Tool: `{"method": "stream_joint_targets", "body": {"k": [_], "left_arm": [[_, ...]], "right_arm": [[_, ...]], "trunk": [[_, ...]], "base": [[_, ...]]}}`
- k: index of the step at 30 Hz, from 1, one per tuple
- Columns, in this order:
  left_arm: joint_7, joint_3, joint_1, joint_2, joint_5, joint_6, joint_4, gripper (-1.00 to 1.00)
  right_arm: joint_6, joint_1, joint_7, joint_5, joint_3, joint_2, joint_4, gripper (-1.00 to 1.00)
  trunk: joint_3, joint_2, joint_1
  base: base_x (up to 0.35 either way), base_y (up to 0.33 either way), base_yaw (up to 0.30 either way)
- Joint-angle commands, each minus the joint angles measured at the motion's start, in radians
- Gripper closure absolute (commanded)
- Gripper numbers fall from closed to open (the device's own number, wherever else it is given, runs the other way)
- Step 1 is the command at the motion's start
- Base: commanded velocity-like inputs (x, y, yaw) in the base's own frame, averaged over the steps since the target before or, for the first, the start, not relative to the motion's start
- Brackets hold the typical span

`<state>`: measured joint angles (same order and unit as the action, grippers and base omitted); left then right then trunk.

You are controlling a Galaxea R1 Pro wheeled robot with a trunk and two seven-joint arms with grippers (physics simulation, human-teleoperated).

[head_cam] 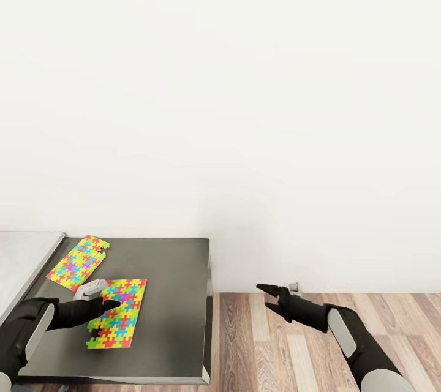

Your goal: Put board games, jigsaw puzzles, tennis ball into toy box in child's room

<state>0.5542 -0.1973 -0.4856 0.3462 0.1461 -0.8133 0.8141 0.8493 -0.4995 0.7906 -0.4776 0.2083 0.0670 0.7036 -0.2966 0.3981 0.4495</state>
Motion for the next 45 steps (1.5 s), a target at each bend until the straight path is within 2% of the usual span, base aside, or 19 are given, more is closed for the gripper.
{"method": "stream_joint_targets", "body": {"k": [1,6,11,13,17,23,33,40,45], "left_arm": [[0.000,-0.002,-0.001,0.000,0.006,-0.007,0.000,-1.00],[0.000,-0.002,-0.001,-0.001,0.006,-0.007,0.000,-1.00],[0.000,-0.002,-0.001,-0.001,0.006,-0.007,0.000,-1.00],[0.000,-0.001,-0.001,-0.002,0.006,-0.007,0.000,-1.00],[0.000,0.014,-0.001,-0.002,0.006,-0.007,0.001,-1.00],[0.000,0.038,-0.001,-0.001,0.007,-0.007,0.002,-1.00],[0.002,0.041,-0.001,-0.002,0.007,-0.007,0.002,-1.00],[0.057,0.042,-0.001,-0.002,0.007,-0.007,0.002,-1.00],[0.070,0.042,-0.001,-0.003,0.007,-0.007,0.002,-1.00]], "right_arm": [[0.005,-0.010,0.003,0.001,-0.001,-0.001,-0.018,-1.00],[-0.002,-0.022,0.001,0.002,-0.024,-0.003,-0.045,-1.00],[-0.014,-0.025,0.003,0.000,-0.083,-0.005,-0.055,-1.00],[-0.017,-0.026,0.002,-0.001,-0.125,-0.007,-0.056,-1.00],[-0.017,-0.026,0.003,-0.001,-0.144,-0.011,-0.056,-1.00],[-0.016,-0.027,0.006,-0.001,-0.153,-0.012,-0.056,-1.00],[-0.016,-0.027,0.014,-0.001,-0.155,-0.012,-0.056,-1.00],[-0.016,-0.027,0.015,-0.001,-0.155,-0.012,-0.056,-1.00],[-0.016,-0.027,0.015,-0.002,-0.155,-0.012,-0.055,-1.00]], "trunk": [[-0.002,0.002,0.001],[-0.002,0.002,0.001],[-0.002,0.002,0.001],[-0.002,0.002,0.001],[-0.002,0.002,0.001],[-0.002,0.002,0.001],[-0.002,0.002,0.001],[-0.002,0.002,0.001],[-0.002,0.002,0.001]], "base": [[0.000,0.000,0.000],[0.000,0.000,0.000],[0.000,-0.014,0.000],[0.000,-0.094,0.000],[0.000,-0.151,0.000],[0.000,-0.063,0.000],[0.000,-0.128,0.000],[0.000,-0.076,0.000],[0.000,-0.007,0.000]]}}
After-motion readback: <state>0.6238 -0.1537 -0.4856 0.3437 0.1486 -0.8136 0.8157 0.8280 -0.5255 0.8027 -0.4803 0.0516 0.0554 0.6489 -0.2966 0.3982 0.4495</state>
